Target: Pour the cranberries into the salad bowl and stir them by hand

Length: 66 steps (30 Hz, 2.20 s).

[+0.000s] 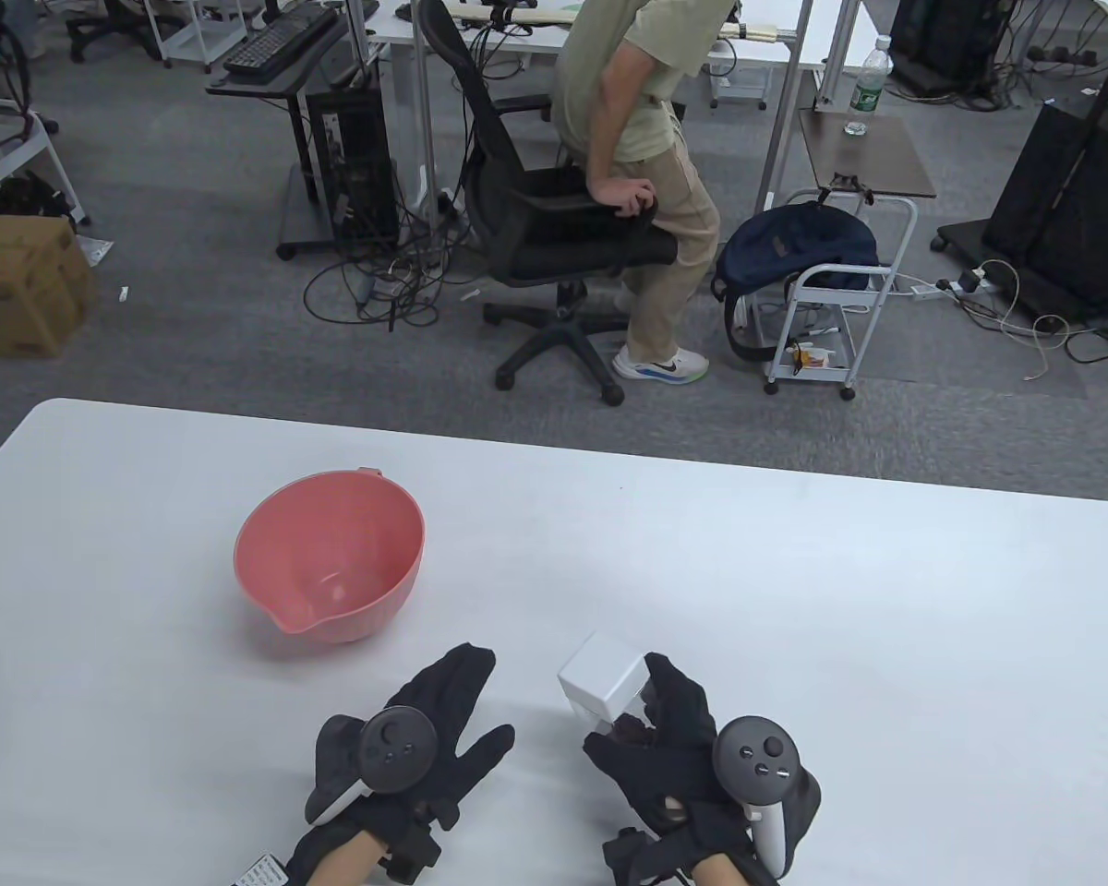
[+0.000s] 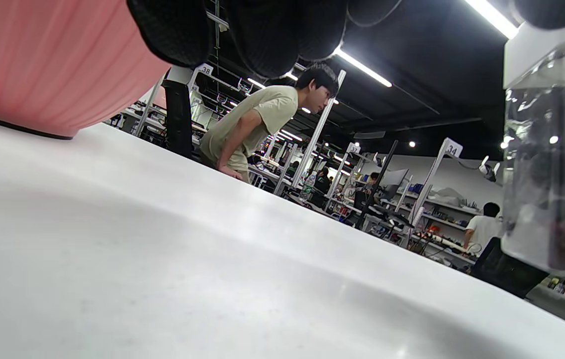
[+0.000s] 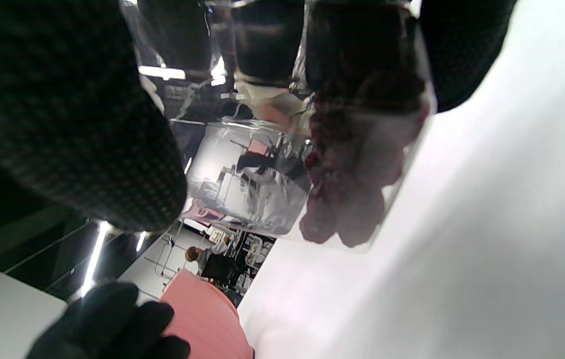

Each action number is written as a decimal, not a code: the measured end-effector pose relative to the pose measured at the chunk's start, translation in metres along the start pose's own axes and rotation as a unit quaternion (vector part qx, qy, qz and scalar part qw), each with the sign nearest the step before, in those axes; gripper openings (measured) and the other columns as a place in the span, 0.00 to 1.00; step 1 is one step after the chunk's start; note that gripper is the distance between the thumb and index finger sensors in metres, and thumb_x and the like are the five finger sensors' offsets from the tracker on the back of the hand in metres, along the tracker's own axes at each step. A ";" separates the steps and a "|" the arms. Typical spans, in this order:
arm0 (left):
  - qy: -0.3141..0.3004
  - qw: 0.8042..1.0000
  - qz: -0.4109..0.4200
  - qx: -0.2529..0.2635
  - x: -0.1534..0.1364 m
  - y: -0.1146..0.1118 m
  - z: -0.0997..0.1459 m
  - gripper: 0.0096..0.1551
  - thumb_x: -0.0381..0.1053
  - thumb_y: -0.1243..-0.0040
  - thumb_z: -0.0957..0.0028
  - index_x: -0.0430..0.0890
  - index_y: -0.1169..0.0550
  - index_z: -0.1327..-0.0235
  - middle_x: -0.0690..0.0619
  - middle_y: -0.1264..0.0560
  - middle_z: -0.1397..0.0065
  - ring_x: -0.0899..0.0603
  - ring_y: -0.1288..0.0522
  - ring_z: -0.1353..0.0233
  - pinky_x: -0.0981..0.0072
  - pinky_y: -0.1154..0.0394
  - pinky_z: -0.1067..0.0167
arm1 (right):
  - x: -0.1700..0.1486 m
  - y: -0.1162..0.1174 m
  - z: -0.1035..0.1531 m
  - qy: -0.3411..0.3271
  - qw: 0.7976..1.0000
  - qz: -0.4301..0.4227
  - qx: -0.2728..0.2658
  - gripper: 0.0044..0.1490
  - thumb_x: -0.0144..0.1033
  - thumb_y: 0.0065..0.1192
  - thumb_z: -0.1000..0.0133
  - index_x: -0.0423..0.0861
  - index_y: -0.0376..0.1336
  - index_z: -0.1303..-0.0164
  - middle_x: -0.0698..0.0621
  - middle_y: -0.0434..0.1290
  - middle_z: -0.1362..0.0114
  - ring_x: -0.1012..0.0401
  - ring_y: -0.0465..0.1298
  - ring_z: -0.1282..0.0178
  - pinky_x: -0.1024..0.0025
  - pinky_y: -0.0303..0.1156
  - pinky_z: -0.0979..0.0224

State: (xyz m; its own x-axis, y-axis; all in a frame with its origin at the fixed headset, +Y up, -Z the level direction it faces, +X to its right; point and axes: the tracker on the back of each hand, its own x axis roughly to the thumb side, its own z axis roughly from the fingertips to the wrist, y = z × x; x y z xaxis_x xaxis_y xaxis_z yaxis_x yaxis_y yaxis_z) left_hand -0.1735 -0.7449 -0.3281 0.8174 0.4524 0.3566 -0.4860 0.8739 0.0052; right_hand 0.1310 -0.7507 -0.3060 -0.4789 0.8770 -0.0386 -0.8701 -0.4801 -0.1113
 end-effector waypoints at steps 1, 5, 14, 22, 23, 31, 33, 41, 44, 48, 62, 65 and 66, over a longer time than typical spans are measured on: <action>-0.001 1.000 0.015 0.002 0.000 0.000 0.001 0.52 0.85 0.57 0.51 0.65 0.52 0.18 0.58 0.44 0.10 0.46 0.38 0.13 0.44 0.35 0.21 | 0.000 0.002 0.000 -0.002 1.000 0.004 0.005 0.61 0.58 0.91 0.63 0.73 0.50 0.28 0.57 0.61 0.21 0.51 0.65 0.26 0.43 0.78 0.37; -0.016 0.997 0.069 0.004 0.001 0.001 0.002 0.55 0.88 0.59 0.53 0.64 0.56 0.19 0.58 0.48 0.10 0.46 0.39 0.13 0.46 0.35 0.20 | 0.003 0.013 0.001 -0.006 1.000 0.015 0.020 0.61 0.58 0.91 0.63 0.74 0.50 0.29 0.57 0.61 0.21 0.51 0.65 0.26 0.44 0.78 0.37; -0.069 0.989 0.133 -0.015 0.006 -0.003 0.003 0.59 0.90 0.59 0.58 0.65 0.60 0.20 0.61 0.50 0.09 0.47 0.40 0.12 0.48 0.34 0.20 | 0.012 0.038 0.005 -0.037 0.995 0.066 0.060 0.61 0.58 0.91 0.63 0.74 0.50 0.29 0.57 0.62 0.20 0.52 0.65 0.26 0.49 0.79 0.39; -0.085 0.989 0.116 -0.020 0.012 -0.005 0.004 0.53 0.86 0.52 0.55 0.67 0.52 0.20 0.62 0.45 0.11 0.48 0.29 0.20 0.57 0.29 0.24 | 0.017 0.047 0.011 -0.063 0.991 0.091 0.072 0.61 0.55 0.91 0.63 0.71 0.50 0.28 0.56 0.66 0.20 0.51 0.64 0.25 0.47 0.77 0.37; -0.085 0.989 0.116 -0.023 0.013 -0.006 0.004 0.53 0.86 0.52 0.55 0.67 0.51 0.20 0.61 0.45 0.11 0.49 0.28 0.21 0.59 0.28 0.24 | 0.017 0.046 0.011 -0.063 0.991 0.092 0.074 0.61 0.55 0.91 0.63 0.71 0.50 0.28 0.56 0.66 0.20 0.51 0.64 0.25 0.46 0.76 0.37; -0.078 0.989 0.112 -0.050 0.014 -0.007 -0.001 0.58 0.85 0.47 0.67 0.65 0.43 0.20 0.52 0.35 0.19 0.50 0.24 0.27 0.61 0.27 0.25 | 0.016 0.046 0.013 -0.058 0.990 0.109 0.074 0.65 0.54 0.97 0.73 0.64 0.56 0.29 0.57 0.72 0.27 0.53 0.70 0.30 0.47 0.80 0.43; -0.073 0.990 0.110 -0.054 0.015 -0.006 -0.001 0.59 0.85 0.48 0.67 0.64 0.44 0.20 0.50 0.35 0.20 0.49 0.24 0.28 0.59 0.28 0.25 | 0.016 0.049 0.013 -0.061 0.989 0.121 0.066 0.66 0.56 0.98 0.76 0.63 0.57 0.31 0.57 0.72 0.29 0.54 0.71 0.32 0.49 0.81 0.46; -0.015 0.994 0.100 -0.047 0.012 -0.007 0.000 0.61 0.91 0.54 0.64 0.57 0.42 0.21 0.50 0.32 0.27 0.50 0.22 0.35 0.59 0.26 0.29 | 0.024 0.061 0.022 -0.075 0.987 0.135 0.048 0.67 0.55 0.99 0.75 0.60 0.56 0.30 0.55 0.70 0.30 0.54 0.70 0.34 0.50 0.81 0.49; 0.069 0.985 0.142 -0.065 0.007 -0.011 0.003 0.61 0.91 0.56 0.60 0.53 0.41 0.21 0.48 0.31 0.28 0.49 0.21 0.39 0.58 0.25 0.33 | 0.028 0.064 0.019 -0.094 0.972 0.216 0.021 0.67 0.60 0.96 0.73 0.60 0.55 0.29 0.56 0.69 0.30 0.55 0.70 0.35 0.54 0.83 0.51; 0.071 0.986 0.127 -0.085 -0.003 -0.010 0.004 0.61 0.92 0.57 0.56 0.56 0.45 0.18 0.51 0.30 0.28 0.51 0.18 0.41 0.62 0.22 0.35 | 0.025 0.071 0.020 -0.094 0.972 0.212 0.032 0.67 0.60 0.95 0.73 0.60 0.55 0.28 0.56 0.69 0.28 0.54 0.70 0.33 0.54 0.82 0.49; -0.083 0.949 0.263 -0.155 -0.014 -0.001 -0.008 0.66 0.90 0.38 0.61 0.72 0.58 0.19 0.59 0.53 0.07 0.41 0.46 0.10 0.44 0.36 0.19 | 0.008 0.044 0.013 -0.050 0.991 0.097 0.074 0.66 0.59 0.95 0.73 0.61 0.56 0.28 0.56 0.69 0.27 0.54 0.69 0.31 0.52 0.81 0.45; -0.111 0.948 0.243 -0.170 -0.014 0.003 -0.009 0.65 0.86 0.29 0.60 0.77 0.57 0.21 0.67 0.55 0.07 0.43 0.49 0.08 0.42 0.39 0.18 | 0.007 0.044 0.011 -0.053 0.991 0.083 0.094 0.66 0.58 0.95 0.73 0.61 0.56 0.28 0.56 0.69 0.27 0.54 0.69 0.31 0.52 0.80 0.45; -0.117 0.951 0.229 -0.170 -0.014 0.005 -0.008 0.64 0.84 0.28 0.60 0.79 0.56 0.21 0.69 0.56 0.07 0.43 0.51 0.08 0.41 0.40 0.18 | 0.007 0.044 0.011 -0.054 0.990 0.079 0.100 0.66 0.58 0.95 0.73 0.61 0.56 0.28 0.57 0.69 0.27 0.54 0.69 0.31 0.52 0.80 0.44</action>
State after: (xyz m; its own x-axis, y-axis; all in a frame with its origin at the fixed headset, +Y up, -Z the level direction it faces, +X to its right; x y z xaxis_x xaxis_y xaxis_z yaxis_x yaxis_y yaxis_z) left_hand -0.1846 -0.7456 -0.3409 0.4333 0.7831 0.4461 -0.6147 0.6188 -0.4891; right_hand 0.0881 -0.7661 -0.3000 -0.6106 0.7891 0.0677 -0.7843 -0.6143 0.0869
